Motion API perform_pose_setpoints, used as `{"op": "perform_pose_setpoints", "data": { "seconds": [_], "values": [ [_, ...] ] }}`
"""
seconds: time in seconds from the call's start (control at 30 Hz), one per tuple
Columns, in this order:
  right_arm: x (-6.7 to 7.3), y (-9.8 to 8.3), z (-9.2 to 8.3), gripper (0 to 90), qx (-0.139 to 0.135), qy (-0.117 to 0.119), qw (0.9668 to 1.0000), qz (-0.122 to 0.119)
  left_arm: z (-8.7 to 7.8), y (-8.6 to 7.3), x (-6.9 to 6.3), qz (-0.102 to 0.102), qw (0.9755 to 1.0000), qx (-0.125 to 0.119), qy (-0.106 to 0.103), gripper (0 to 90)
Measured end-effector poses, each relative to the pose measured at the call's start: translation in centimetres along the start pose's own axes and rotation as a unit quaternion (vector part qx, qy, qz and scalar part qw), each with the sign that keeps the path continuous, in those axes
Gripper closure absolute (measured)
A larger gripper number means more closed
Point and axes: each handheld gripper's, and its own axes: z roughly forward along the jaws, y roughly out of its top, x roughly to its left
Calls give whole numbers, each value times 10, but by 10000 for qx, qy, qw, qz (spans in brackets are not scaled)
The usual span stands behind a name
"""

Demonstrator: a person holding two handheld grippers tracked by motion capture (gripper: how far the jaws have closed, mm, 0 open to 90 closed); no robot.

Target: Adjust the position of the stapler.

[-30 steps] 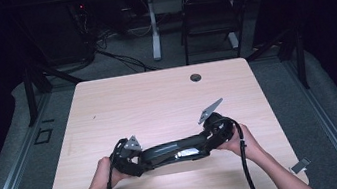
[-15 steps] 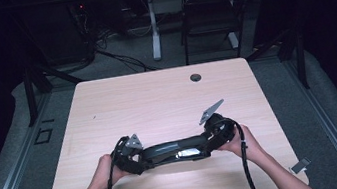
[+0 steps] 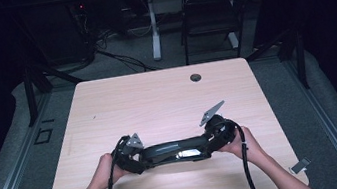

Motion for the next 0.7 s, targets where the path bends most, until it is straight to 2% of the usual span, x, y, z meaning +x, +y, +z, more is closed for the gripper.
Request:
{"op": "perform_pose_setpoints", "data": {
  "seconds": [0.27,0.4,0.47,0.53,0.6,0.7],
  "values": [
    [0,0,0,485,17,-22,10000,-82,0,0,-1,-21,10000,15,46,335],
    [1,-1,0,479,-30,-51,10000,-58,-1,-1,-2,-213,9997,-88,64,317],
    [1,-2,0,429,-40,-6,10000,1,-2,-1,-3,-238,9996,-121,112,246],
    [4,-5,1,371,-25,-123,9999,-19,-6,-2,-4,-367,9989,-239,180,178],
    [6,-8,0,304,-14,-174,9998,-4,-8,-4,-5,-387,9987,-264,192,145],
    [6,-16,-4,262,-7,-291,9996,36,-13,-5,-7,-423,9982,-348,244,121]
  ]
}}
